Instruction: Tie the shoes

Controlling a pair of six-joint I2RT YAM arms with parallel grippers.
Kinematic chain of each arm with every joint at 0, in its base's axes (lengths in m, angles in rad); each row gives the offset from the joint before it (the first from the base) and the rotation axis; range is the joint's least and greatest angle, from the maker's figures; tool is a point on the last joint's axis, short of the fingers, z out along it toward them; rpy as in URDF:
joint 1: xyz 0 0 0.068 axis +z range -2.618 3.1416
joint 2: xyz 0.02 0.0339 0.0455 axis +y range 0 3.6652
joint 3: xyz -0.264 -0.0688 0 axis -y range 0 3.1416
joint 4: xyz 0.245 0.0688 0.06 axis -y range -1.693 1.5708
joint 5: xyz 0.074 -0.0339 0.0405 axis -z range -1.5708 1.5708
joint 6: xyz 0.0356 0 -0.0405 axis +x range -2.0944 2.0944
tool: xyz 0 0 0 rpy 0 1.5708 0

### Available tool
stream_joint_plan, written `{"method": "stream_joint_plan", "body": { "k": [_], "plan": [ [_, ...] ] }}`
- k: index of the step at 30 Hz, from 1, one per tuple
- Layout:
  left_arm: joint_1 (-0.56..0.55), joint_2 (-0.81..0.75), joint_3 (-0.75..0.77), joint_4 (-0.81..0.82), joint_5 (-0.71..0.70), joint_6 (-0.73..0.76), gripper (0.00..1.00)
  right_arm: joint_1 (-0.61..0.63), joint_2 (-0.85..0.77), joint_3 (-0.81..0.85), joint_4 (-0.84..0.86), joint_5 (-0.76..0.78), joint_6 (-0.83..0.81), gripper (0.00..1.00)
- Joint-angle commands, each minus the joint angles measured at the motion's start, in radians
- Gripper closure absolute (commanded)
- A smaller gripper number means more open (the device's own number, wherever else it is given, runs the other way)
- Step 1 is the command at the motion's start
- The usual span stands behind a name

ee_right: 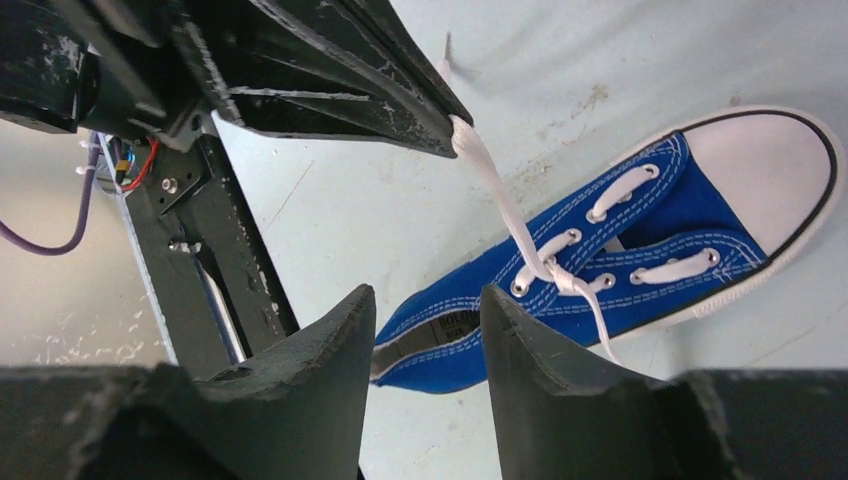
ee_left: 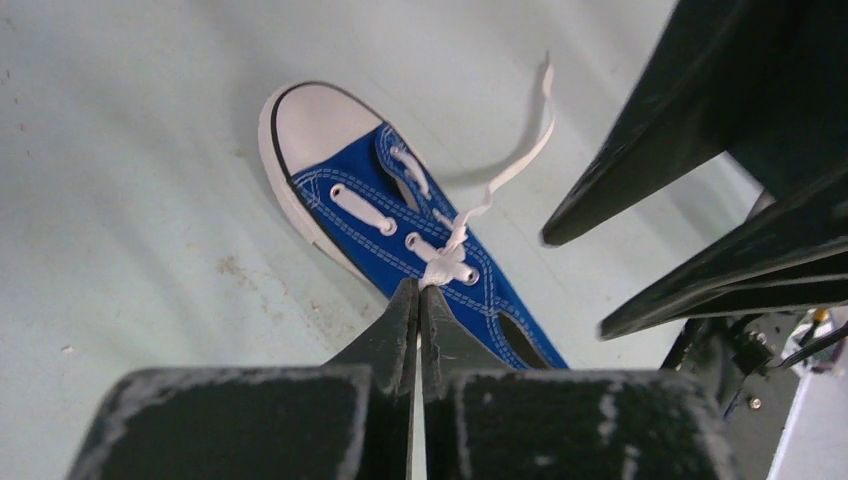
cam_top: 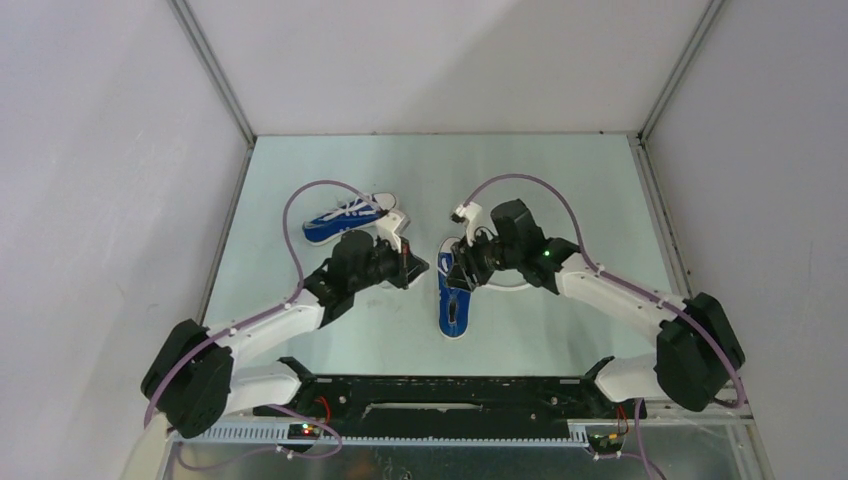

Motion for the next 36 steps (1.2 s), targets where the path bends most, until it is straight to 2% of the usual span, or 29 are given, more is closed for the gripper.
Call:
{"method": "stream_joint_plan", "body": {
  "k": [1,18,22,23,25,29,36],
  "plan": [
    [0.008,-0.049,-0.009,0.086,0.021,-0.059,1.0,0.026,0.045,0.065,0.071,0.048,-0.023,0.55],
    [0.008,-0.046,0.01,0.064,0.055,-0.072,1.0,0.042,0.176,0.088,0.182,0.139,-0.013,0.67],
    [0.009,-0.043,0.012,0.059,0.05,-0.069,1.0,0.041,0.181,0.087,0.225,0.127,0.004,0.84],
    [0.009,-0.039,0.013,0.053,0.047,-0.067,1.0,0.039,0.18,0.087,0.226,0.124,0.013,0.94],
    [0.008,-0.025,0.017,0.038,0.038,-0.065,1.0,0.035,0.177,0.086,0.226,0.125,0.032,1.0],
    [0.007,0.029,0.019,0.034,0.027,-0.074,1.0,0.007,0.167,0.071,0.233,0.144,0.103,1.0],
    [-0.018,0.099,-0.014,0.191,0.018,-0.163,1.0,-0.031,0.13,0.032,0.256,0.144,0.202,1.0]
  ]
}}
